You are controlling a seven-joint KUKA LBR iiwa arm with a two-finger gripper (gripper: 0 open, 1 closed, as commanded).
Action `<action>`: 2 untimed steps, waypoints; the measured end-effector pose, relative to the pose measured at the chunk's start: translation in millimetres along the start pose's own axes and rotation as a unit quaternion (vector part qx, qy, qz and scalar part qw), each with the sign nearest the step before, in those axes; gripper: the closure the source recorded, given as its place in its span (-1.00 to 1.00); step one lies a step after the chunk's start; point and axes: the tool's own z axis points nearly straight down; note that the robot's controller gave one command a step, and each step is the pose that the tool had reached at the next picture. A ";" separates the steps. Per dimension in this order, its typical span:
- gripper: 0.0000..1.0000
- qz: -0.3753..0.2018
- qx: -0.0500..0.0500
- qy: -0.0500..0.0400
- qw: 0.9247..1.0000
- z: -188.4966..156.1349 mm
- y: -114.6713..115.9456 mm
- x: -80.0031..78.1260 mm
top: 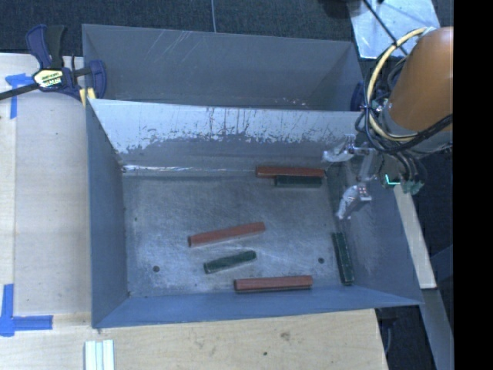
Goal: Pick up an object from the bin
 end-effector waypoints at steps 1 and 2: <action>-1.00 -0.001 0.001 -0.004 1.000 -4.3 0.3 -1.6; -1.00 -0.019 0.002 -0.008 1.000 37.0 28.7 -7.2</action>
Offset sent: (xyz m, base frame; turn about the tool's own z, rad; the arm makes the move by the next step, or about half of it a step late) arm 0.0101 0.0737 -0.1014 -0.0970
